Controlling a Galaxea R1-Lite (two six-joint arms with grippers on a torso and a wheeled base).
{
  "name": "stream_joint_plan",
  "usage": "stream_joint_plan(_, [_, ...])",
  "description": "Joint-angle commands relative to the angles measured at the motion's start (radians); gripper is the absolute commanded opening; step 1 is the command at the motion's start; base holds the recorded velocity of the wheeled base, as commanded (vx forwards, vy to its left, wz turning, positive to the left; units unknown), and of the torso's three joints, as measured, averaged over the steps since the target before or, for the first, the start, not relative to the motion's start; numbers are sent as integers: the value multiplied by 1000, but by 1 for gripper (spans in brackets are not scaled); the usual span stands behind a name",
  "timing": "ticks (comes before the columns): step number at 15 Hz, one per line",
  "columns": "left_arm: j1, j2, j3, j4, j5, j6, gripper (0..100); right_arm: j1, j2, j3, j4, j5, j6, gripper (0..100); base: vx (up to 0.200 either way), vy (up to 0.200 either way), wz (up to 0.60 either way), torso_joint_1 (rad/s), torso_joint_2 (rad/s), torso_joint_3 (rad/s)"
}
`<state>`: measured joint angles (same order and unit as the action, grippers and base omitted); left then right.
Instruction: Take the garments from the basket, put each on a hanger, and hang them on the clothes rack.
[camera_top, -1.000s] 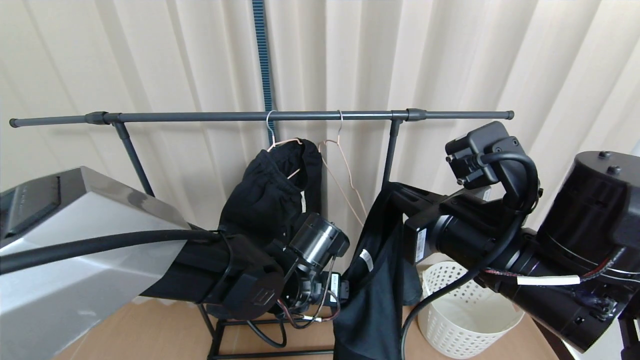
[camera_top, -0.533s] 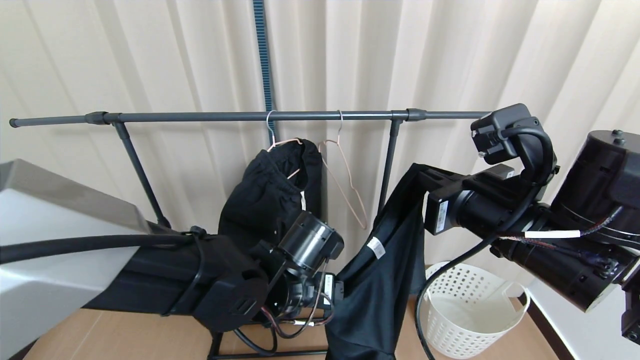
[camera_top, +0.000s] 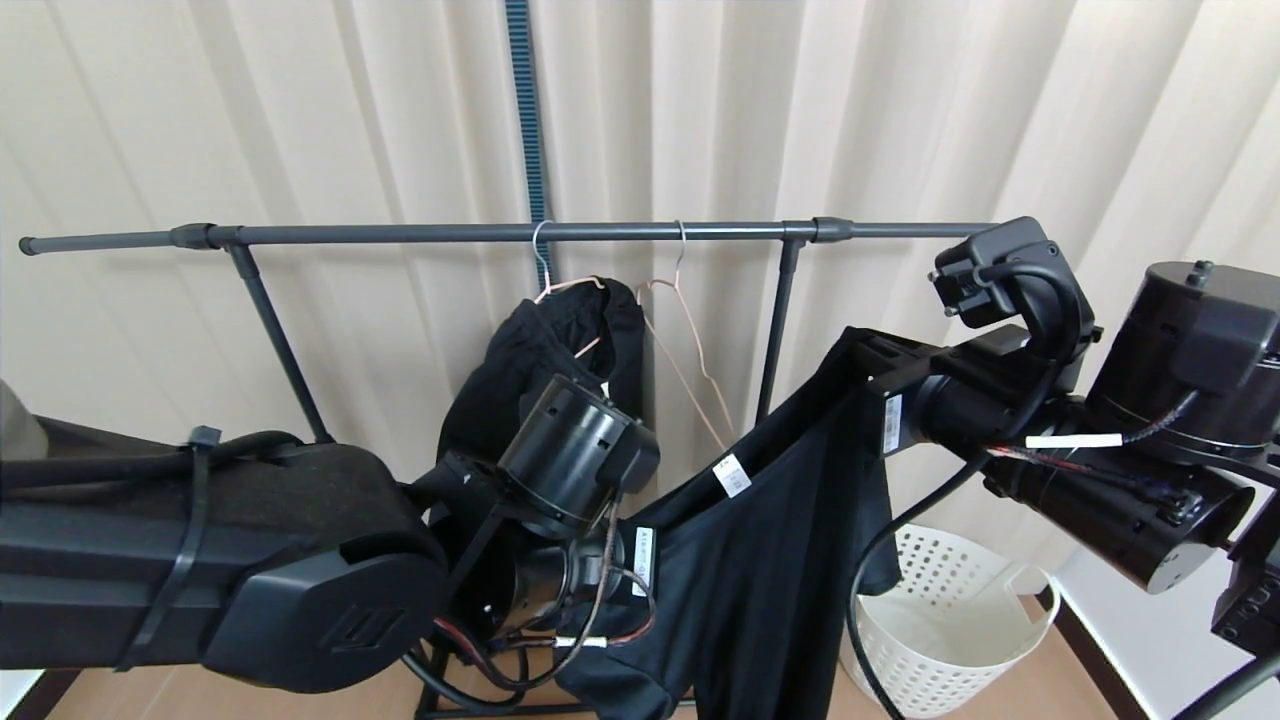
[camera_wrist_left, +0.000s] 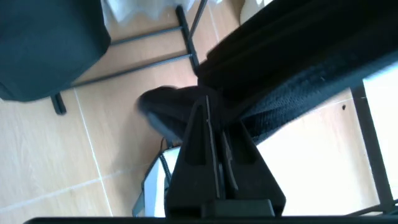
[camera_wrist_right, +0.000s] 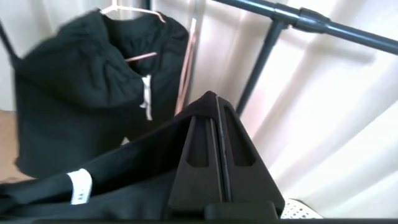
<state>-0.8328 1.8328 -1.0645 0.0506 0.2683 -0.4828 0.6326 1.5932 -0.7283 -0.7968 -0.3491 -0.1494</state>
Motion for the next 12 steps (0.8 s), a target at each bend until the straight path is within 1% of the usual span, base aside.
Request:
stream_joint_plan(1, [1,-59,-8,25,0,24,0,-24,14,1,2,-1,-18,0,0,0,0,0,0,0])
stream_joint_plan(2, [6,-79,-34,69,0,50,0,-31,14,7,7,-5,-49,0,0,0,0,0,0,0])
stream_joint_plan(5, [21,-82,-118,156,0,87,0,-40,1,41,22,-8,-124,0,0,0,0,0,0,0])
stream_joint_plan(6, [27,-81,-154,190,2,108,0,-39,-18,46,73,-17,-151,0,0,0,0,0,0,0])
stream_joint_plan(7, [40,-81,-177,201,0,128,0,-33,-53,44,153,-50,-154,0,0,0,0,0,0,0])
stream_joint_plan(8, [41,-81,-180,202,2,133,0,-31,-61,43,172,-57,-154,0,0,0,0,0,0,0])
stream_joint_plan(9, [55,-79,-195,204,0,184,0,1,-121,21,340,-62,-154,0,0,0,0,0,0,0])
stream_joint_plan(10, [55,-79,-200,204,0,191,0,15,-131,10,396,-63,-153,0,0,0,0,0,0,0])
stream_joint_plan(11, [55,-78,-213,204,0,202,0,47,-147,-5,479,-65,-153,0,0,0,0,0,0,0])
stream_joint_plan(12, [55,-78,-218,204,0,210,0,47,-147,-5,479,-65,-153,0,0,0,0,0,0,0])
